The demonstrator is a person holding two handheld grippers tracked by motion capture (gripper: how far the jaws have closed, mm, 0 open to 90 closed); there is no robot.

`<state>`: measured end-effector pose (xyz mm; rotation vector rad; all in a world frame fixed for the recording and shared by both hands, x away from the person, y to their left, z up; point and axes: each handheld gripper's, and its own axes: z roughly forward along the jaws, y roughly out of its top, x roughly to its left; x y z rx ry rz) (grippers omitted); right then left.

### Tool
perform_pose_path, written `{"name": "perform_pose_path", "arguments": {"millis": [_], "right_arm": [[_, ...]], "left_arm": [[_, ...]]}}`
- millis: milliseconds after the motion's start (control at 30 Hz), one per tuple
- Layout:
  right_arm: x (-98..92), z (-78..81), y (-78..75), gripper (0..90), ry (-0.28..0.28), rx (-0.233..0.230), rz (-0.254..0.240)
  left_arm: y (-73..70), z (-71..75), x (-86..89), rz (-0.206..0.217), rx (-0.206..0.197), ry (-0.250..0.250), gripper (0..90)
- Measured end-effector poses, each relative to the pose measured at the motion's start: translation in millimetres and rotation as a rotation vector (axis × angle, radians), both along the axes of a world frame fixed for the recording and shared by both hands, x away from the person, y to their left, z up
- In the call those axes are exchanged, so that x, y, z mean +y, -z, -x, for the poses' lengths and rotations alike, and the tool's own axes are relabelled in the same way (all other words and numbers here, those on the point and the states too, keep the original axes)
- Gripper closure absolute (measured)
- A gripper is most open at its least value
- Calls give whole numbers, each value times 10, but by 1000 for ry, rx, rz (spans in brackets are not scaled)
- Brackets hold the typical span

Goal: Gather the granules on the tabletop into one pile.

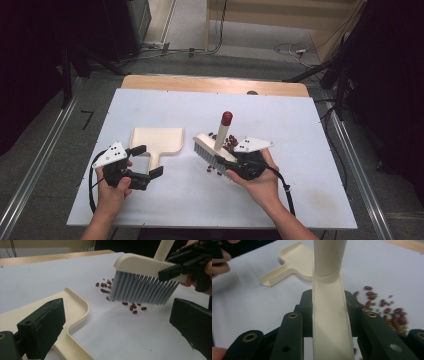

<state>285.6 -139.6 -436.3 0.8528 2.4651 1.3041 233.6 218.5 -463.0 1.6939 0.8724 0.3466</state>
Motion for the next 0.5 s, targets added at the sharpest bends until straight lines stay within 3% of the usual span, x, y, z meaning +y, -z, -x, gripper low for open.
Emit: {"name": "perform_pose_path", "arguments": {"millis": [100, 167, 267, 500], "right_arm": [[78, 18, 87, 653, -15, 56, -39], [119, 17, 151, 652, -12, 82, -36], [141, -16, 250, 653, 14, 81, -8], [-23, -157, 301, 653, 104, 57, -9]], "left_arm": [[1, -4, 8, -1, -1, -2, 6], [3, -6, 7, -1, -1, -1, 6], [5, -8, 3, -3, 1, 1, 6], [10, -11, -2, -4, 1, 2, 6]]}}
